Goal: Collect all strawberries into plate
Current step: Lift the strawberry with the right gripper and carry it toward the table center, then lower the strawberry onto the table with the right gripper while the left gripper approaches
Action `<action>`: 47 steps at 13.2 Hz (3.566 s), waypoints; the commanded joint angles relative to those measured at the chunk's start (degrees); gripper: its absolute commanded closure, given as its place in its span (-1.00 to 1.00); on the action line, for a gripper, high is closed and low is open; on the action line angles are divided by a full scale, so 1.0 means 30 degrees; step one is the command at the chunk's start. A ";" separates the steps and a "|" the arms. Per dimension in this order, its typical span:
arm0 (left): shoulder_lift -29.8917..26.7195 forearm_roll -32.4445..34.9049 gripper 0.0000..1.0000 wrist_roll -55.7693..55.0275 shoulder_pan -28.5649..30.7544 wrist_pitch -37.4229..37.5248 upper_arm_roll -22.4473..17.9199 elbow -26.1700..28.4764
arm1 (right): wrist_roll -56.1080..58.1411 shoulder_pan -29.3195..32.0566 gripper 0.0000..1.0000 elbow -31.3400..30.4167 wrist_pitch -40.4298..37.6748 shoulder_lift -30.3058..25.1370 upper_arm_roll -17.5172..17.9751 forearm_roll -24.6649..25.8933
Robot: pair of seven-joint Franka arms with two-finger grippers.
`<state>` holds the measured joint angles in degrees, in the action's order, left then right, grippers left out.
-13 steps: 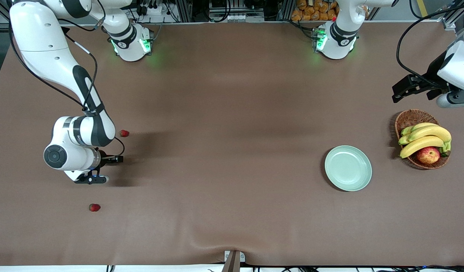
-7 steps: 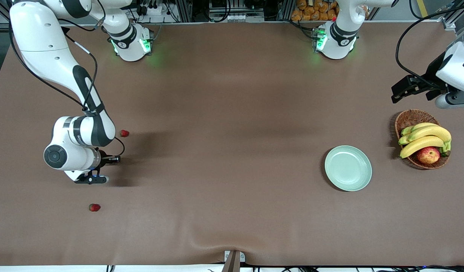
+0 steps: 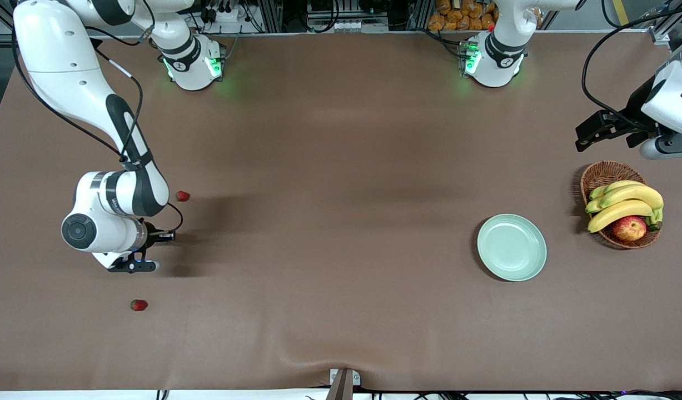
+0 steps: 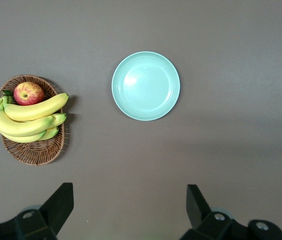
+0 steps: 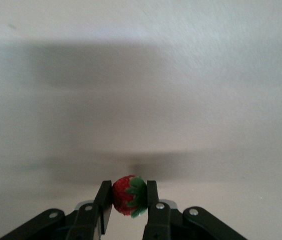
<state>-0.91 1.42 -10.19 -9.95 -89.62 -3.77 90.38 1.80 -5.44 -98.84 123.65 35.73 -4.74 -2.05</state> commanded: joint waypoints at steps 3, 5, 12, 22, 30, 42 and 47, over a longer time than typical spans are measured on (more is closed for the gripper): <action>0.0185 -0.0298 -1.00 -0.0031 0.0036 0.0108 -0.0003 -0.0450 | -0.0072 -0.0472 0.78 0.1592 -0.0728 -0.0896 0.2101 -0.1187; 0.0185 -0.0327 -1.00 -0.0031 -0.0023 -0.0097 -0.0003 -0.0421 | -0.0101 -0.0502 0.78 0.1978 -0.0699 -0.0720 0.3096 -0.1977; 0.0214 -0.0298 -1.00 -0.0031 -0.0111 -0.0097 0.0026 -0.0333 | -0.6093 -0.4772 0.79 0.3879 -0.0291 0.0627 0.3453 -0.5352; 0.0828 -0.0356 -1.00 -0.0470 -0.0374 -0.0771 0.0143 -0.0421 | -1.7377 -1.2827 0.79 0.6780 0.7496 0.5074 0.1761 -0.5088; 0.1150 -0.0356 -1.00 -0.0910 -0.0609 -0.1122 0.0407 -0.0391 | -2.1691 -1.4594 0.52 0.9303 0.7943 0.7073 0.1198 -0.5117; 0.1969 -0.0356 -1.00 -0.2282 -0.1513 -0.1855 0.0466 -0.0391 | -2.0558 -1.4214 -1.00 0.9098 0.5935 0.4911 -0.1286 -0.5029; 0.3023 -0.0327 -1.00 -0.5939 -0.3299 -0.2878 0.0495 -0.0391 | -1.4170 -1.1848 -1.00 0.9127 0.0098 0.2624 -0.3285 -0.5205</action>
<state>6.57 1.36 -23.64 -17.68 -97.10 -2.00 90.27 -45.50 -44.37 -70.15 127.26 46.35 -14.73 -17.00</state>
